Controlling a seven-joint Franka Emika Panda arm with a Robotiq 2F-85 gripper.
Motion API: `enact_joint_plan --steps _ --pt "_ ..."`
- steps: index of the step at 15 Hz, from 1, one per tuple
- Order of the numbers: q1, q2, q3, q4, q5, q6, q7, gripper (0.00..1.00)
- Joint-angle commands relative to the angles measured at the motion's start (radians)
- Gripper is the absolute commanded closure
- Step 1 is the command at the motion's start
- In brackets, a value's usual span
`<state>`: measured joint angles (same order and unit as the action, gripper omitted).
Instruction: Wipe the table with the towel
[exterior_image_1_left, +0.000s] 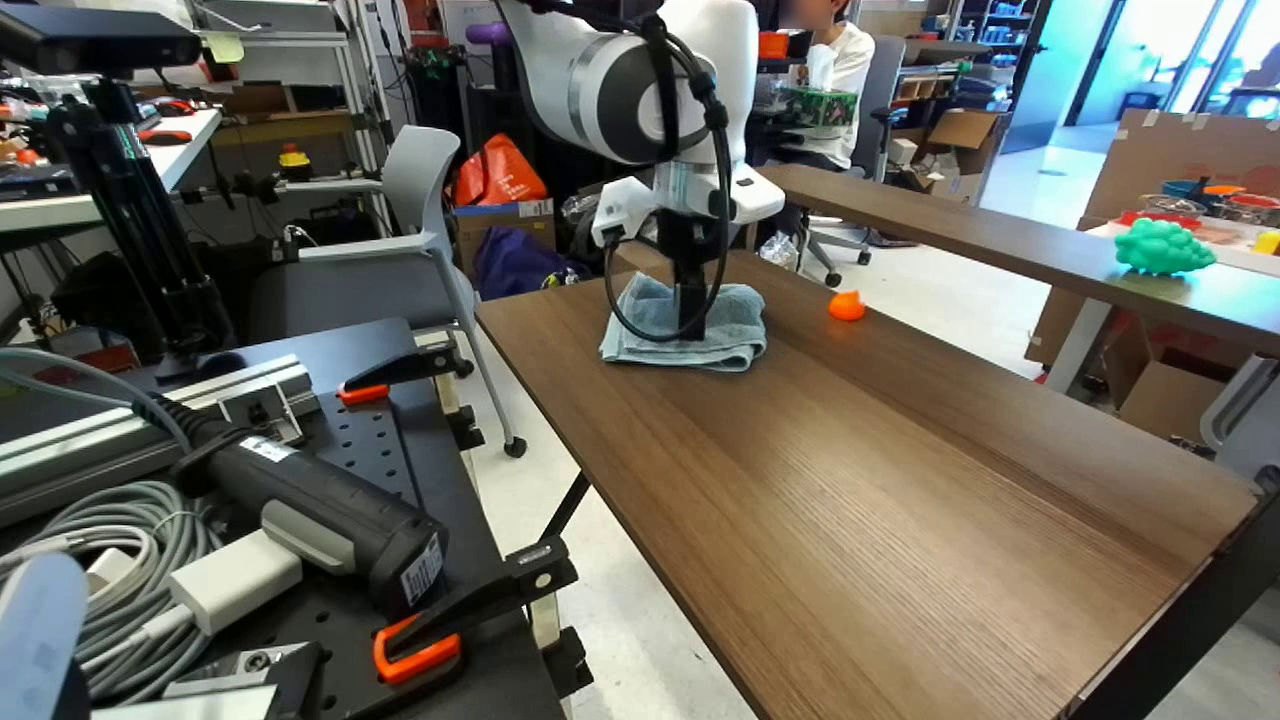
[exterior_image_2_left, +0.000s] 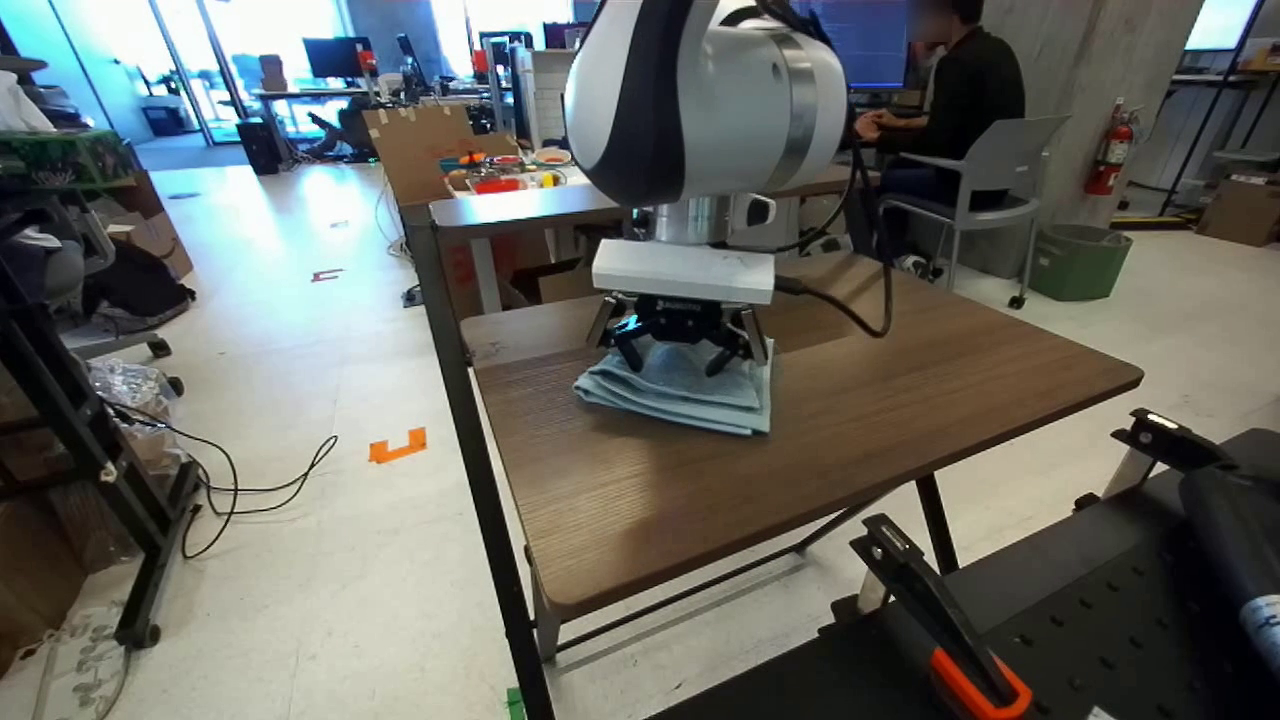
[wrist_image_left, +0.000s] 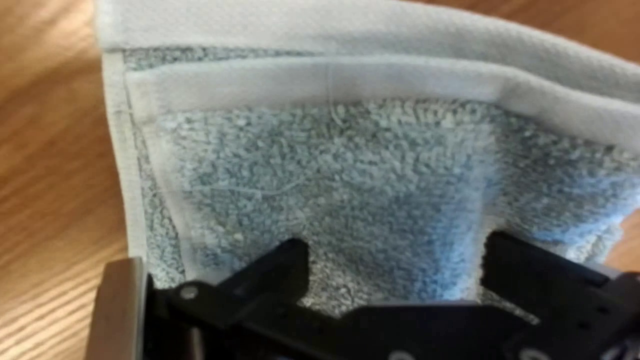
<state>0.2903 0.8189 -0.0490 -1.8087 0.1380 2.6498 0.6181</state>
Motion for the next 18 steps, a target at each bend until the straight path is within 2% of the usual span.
enact_joint_plan --steps 1,4,7,10,18 --pt "-0.039 -0.151 0.023 -0.242 -0.032 0.045 -0.178 0.00" --pt "-0.066 -0.250 0.008 -0.400 -0.018 0.089 -0.255 0.00" --pt "-0.097 -0.197 -0.044 -0.351 0.017 0.031 -0.163 0.00" --pt "-0.142 -0.127 -0.092 -0.295 0.034 0.022 -0.098 0.00" --pt "-0.202 -0.055 -0.180 -0.216 0.100 0.053 0.130 0.00"
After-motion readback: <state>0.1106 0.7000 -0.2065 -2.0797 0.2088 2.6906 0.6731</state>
